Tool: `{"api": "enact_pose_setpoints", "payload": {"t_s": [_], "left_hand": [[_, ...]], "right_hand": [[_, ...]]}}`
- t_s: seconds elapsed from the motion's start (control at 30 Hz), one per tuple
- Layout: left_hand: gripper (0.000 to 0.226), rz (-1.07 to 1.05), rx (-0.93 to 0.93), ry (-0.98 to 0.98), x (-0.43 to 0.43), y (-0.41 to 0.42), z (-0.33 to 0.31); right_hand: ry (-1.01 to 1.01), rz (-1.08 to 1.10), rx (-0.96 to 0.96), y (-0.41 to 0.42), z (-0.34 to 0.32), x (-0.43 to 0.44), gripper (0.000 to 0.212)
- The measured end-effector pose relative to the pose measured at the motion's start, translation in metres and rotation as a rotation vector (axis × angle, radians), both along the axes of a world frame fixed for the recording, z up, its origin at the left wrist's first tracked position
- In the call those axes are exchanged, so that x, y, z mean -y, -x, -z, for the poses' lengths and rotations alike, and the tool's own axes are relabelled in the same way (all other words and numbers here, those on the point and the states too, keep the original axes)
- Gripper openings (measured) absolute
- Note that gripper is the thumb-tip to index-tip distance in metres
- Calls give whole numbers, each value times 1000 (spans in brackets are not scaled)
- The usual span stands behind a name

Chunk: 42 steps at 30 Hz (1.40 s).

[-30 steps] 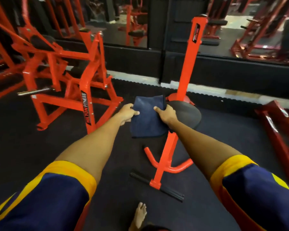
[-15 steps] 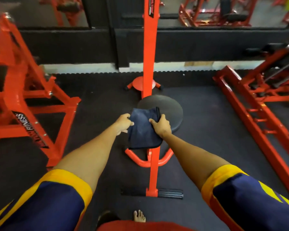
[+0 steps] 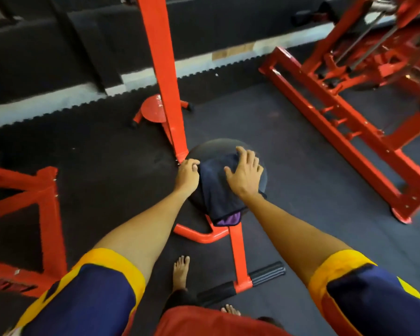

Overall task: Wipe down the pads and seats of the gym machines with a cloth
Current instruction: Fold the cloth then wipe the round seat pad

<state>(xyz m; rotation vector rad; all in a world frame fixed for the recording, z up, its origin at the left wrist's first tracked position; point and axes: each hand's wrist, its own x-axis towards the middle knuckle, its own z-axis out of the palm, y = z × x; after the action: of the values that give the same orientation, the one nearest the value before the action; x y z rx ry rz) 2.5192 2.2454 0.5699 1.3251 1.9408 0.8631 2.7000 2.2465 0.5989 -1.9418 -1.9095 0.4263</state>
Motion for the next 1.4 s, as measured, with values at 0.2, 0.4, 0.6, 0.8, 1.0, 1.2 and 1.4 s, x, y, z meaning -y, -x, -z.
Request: {"api": "enact_pose_setpoints", "payload": {"t_s": [0.2, 0.4, 0.6, 0.8, 1.0, 1.2, 1.4], "left_hand": [[40, 290, -140, -60, -66, 20, 35], [52, 380, -350, -195, -86, 20, 77], [53, 345, -401, -301, -83, 17, 89], [53, 353, -424, -300, -82, 18, 90], [53, 352, -422, -286, -82, 16, 87], [53, 317, -451, -268, -80, 13, 88], [52, 293, -449, -277, -76, 15, 92]], "right_hand": [[148, -105, 235, 43, 48, 12, 85], [156, -58, 348, 50, 58, -11, 62], [247, 158, 301, 30, 63, -79, 57], [211, 38, 283, 56, 65, -112, 54], [108, -145, 373, 32, 66, 4, 62], [280, 243, 219, 17, 62, -106, 58], [180, -99, 291, 70, 65, -105, 57]]}}
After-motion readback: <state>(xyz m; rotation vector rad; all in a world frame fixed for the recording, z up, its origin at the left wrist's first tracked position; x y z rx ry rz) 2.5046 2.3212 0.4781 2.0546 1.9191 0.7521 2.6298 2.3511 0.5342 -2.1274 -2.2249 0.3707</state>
